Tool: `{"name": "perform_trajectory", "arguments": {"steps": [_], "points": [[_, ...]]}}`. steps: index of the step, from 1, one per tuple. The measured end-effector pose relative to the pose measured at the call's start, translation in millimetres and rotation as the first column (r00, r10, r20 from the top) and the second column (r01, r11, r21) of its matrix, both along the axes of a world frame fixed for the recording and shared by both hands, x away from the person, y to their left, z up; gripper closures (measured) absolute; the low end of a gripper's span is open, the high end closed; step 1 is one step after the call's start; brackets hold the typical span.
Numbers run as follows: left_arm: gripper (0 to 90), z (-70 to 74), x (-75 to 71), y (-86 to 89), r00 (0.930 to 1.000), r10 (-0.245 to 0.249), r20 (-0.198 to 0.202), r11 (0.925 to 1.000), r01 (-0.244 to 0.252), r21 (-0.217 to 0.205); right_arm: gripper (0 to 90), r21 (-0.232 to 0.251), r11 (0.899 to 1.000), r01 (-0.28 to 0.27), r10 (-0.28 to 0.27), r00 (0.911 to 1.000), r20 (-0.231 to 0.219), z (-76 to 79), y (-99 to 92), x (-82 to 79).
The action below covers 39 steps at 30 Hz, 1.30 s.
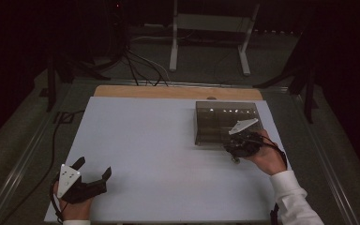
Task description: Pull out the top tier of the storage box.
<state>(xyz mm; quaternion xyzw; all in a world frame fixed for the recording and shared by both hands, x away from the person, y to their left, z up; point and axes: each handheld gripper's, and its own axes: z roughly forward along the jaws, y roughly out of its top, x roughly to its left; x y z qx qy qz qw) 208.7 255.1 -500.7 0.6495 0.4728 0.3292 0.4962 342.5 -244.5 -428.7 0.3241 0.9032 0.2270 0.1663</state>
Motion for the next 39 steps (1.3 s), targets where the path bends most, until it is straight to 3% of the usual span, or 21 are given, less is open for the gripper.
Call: {"name": "perform_trajectory", "arguments": {"steps": [39], "points": [[1.1,-0.4,0.0,-0.3,1.0,0.003,-0.003,1.0,-0.003,0.002,59.0,-0.011,0.999,-0.044,0.044,0.999,-0.011,-4.1,-3.2,-17.5]]}}
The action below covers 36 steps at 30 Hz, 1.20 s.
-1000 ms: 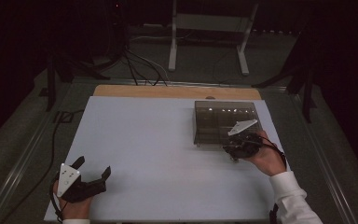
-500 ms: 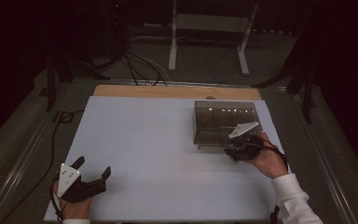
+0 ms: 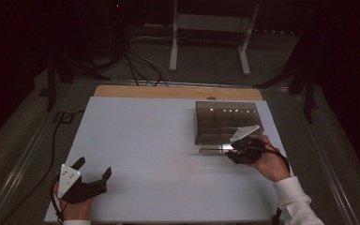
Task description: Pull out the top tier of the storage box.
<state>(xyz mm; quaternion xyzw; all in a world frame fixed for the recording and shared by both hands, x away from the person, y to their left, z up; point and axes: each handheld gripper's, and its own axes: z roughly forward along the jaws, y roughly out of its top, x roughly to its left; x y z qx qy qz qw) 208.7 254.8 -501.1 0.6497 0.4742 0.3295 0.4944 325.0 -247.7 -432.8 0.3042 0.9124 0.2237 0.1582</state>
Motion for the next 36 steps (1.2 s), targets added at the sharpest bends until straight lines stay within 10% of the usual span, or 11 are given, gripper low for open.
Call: {"name": "perform_trajectory", "arguments": {"steps": [16,36], "points": [[1.1,0.3,0.0,-0.5,1.0,-0.004,0.002,1.0,0.004,0.004,57.3,0.013,1.0,0.004,-0.004,1.0,0.004,-1.4,-1.9,-4.0],[1.1,0.5,-0.1,-1.9,0.9999,-0.012,0.003,0.9999,0.012,0.007,7.1,0.149,0.983,0.103,-0.113,0.992,0.057,-2.5,-4.3,-10.9]]}}
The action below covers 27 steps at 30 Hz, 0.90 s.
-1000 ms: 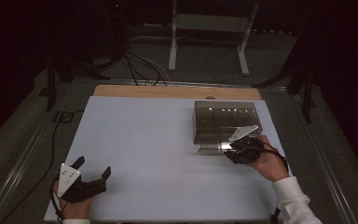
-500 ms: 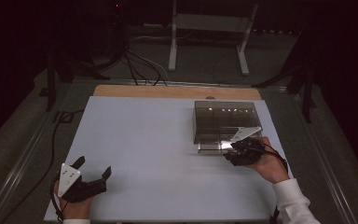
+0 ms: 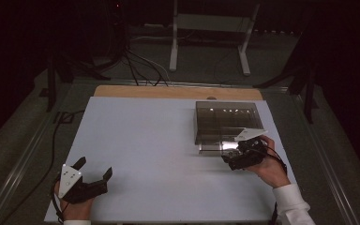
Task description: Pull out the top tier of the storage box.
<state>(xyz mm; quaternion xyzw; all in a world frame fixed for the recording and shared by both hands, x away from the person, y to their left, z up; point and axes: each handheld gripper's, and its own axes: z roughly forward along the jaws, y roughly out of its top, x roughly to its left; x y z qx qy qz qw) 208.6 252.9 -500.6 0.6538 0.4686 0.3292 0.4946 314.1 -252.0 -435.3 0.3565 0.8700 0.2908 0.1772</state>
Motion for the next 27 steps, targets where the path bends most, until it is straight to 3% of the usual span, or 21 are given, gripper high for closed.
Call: {"name": "perform_trajectory", "arguments": {"steps": [5,16,27], "points": [[1.1,0.0,0.0,-0.4,1.0,-0.003,0.0,1.0,0.003,0.0,0.1,0.019,0.999,0.026,-0.027,0.9995,0.016,2.1,2.1,-2.8],[1.1,-0.2,0.0,-1.3,1.0,-0.003,-0.002,1.0,0.003,0.0,0.0,0.106,0.99,0.091,-0.099,0.9925,0.072,4.7,-3.3,-8.7],[1.1,0.0,-0.1,-0.9,1.0,0.0,-0.004,1.0,0.0,0.0,0.0,0.131,0.985,0.112,-0.127,0.9852,0.115,7.4,-1.4,-17.8]]}}
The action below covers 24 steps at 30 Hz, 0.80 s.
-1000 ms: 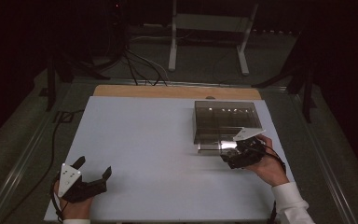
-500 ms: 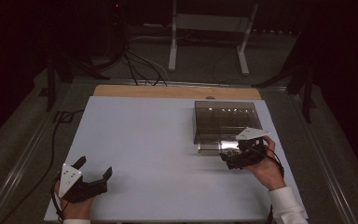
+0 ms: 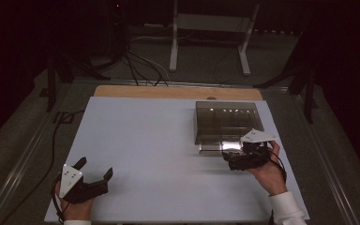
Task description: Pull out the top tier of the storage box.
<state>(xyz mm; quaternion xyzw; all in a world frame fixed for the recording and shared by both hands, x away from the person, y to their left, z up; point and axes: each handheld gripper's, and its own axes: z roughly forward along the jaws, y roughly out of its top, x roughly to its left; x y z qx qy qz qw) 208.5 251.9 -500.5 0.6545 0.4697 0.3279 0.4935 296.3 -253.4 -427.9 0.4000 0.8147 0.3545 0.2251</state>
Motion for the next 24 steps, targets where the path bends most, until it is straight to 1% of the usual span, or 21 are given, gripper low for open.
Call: {"name": "perform_trajectory", "arguments": {"steps": [4,8,13,21,24], "points": [[1.1,-0.1,1.1,1.2,0.9998,-0.004,-0.022,0.9999,0.003,-0.012,0.0,0.01,1.0,0.012,-0.012,0.9997,0.02,1.6,0.9,-4.0],[1.1,0.1,0.7,1.8,0.9998,0.005,-0.019,0.9999,-0.005,-0.014,0.0,0.021,1.0,0.023,-0.023,0.9991,0.035,2.7,0.6,-6.7],[1.1,0.4,0.1,2.4,0.9998,0.018,-0.013,0.9997,-0.018,-0.015,0.0,0.052,0.998,0.04,-0.043,0.9981,0.045,3.4,-0.1,-10.3],[1.1,0.9,-0.4,3.5,0.9998,0.017,-0.01,0.9996,-0.018,-0.02,0.0,0.095,0.993,0.071,-0.079,0.9941,0.075,3.3,-2.1,-17.5],[1.1,0.8,-0.4,2.9,0.9998,0.018,-0.009,0.9997,-0.018,-0.018,0.0,0.111,0.991,0.071,-0.079,0.9944,0.071,2.4,-3.1,-20.3]]}}
